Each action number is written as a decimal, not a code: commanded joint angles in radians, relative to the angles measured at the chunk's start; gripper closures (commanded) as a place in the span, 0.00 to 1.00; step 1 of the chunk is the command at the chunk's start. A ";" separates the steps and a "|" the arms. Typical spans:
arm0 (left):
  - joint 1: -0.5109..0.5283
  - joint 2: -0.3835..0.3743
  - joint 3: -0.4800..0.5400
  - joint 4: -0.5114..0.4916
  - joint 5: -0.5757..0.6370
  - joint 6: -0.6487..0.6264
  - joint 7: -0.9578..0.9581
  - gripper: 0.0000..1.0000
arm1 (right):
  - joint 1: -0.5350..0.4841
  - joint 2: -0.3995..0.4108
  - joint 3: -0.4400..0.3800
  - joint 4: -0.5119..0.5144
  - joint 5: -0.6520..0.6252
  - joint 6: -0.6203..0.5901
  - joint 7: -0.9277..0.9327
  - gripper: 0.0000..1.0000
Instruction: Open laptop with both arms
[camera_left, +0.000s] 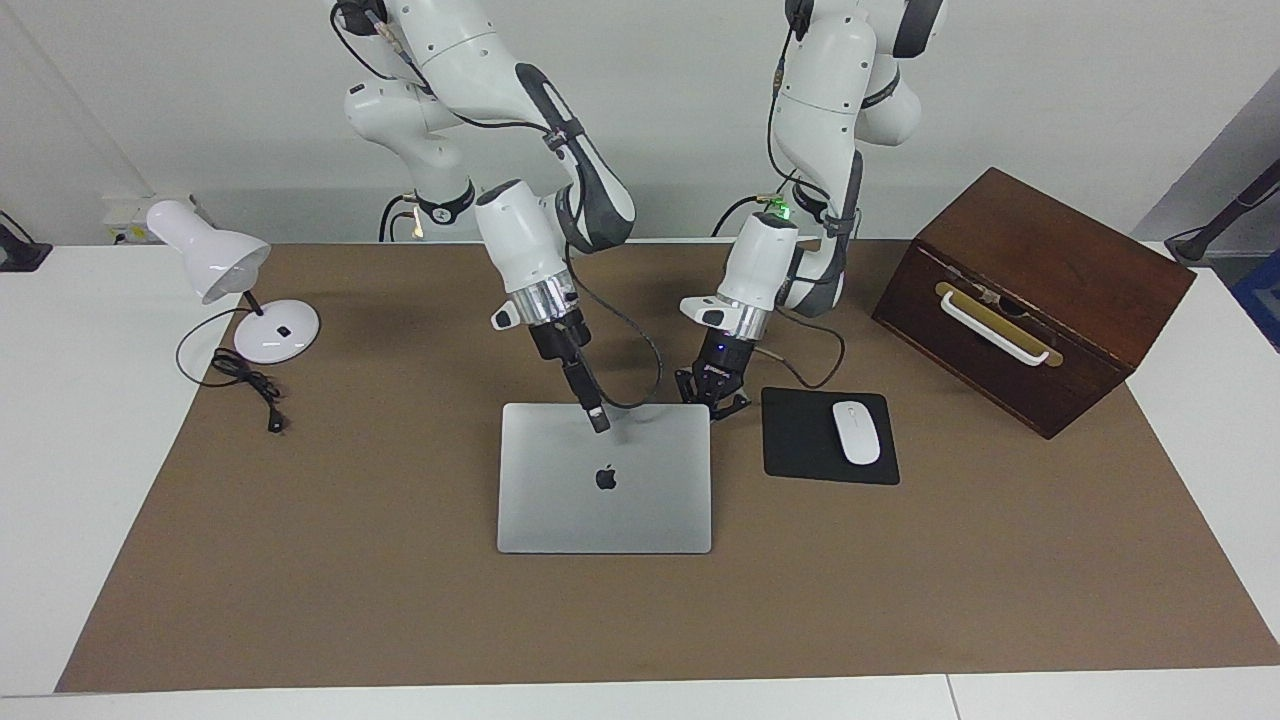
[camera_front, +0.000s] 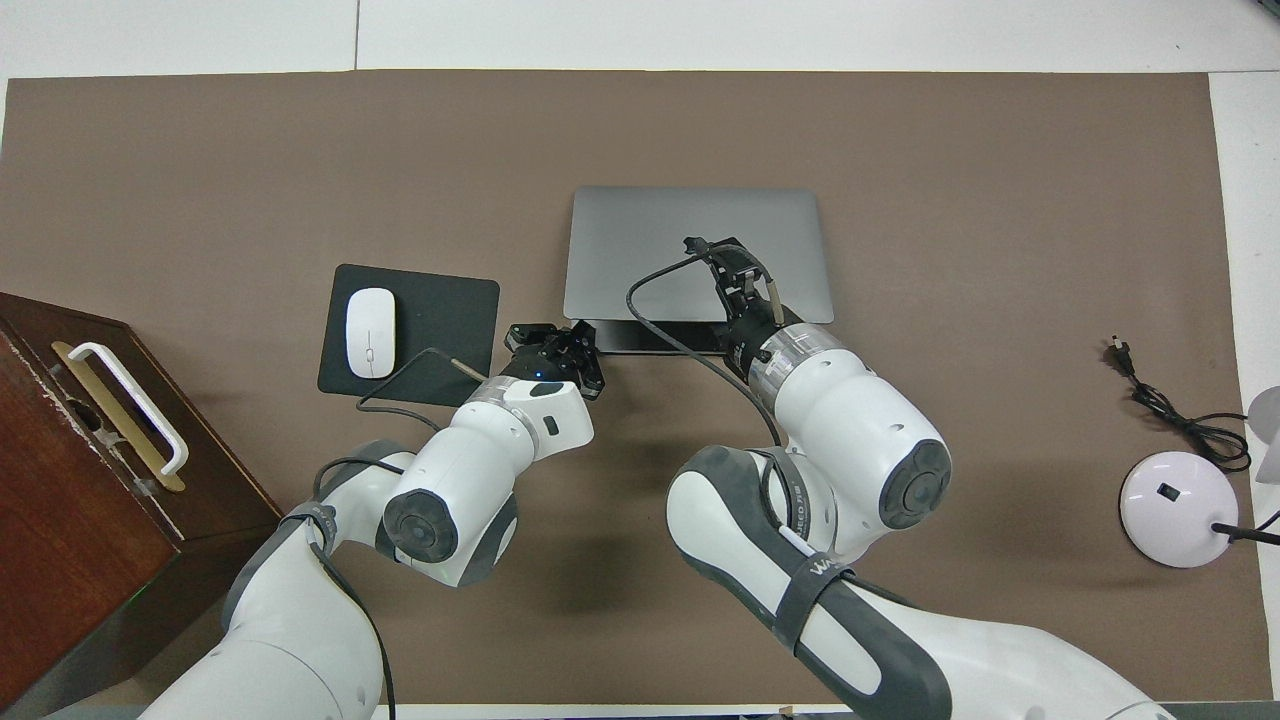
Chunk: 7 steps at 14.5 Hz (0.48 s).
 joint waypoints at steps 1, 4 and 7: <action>-0.015 0.048 0.006 0.029 0.001 0.016 -0.001 1.00 | -0.012 0.019 -0.002 0.043 0.024 -0.018 -0.052 0.00; -0.015 0.050 0.006 0.029 0.001 0.016 0.000 1.00 | -0.024 0.021 -0.008 0.072 0.025 -0.079 -0.064 0.00; -0.015 0.053 0.006 0.029 0.003 0.016 0.000 1.00 | -0.024 0.038 -0.031 0.136 0.025 -0.150 -0.069 0.00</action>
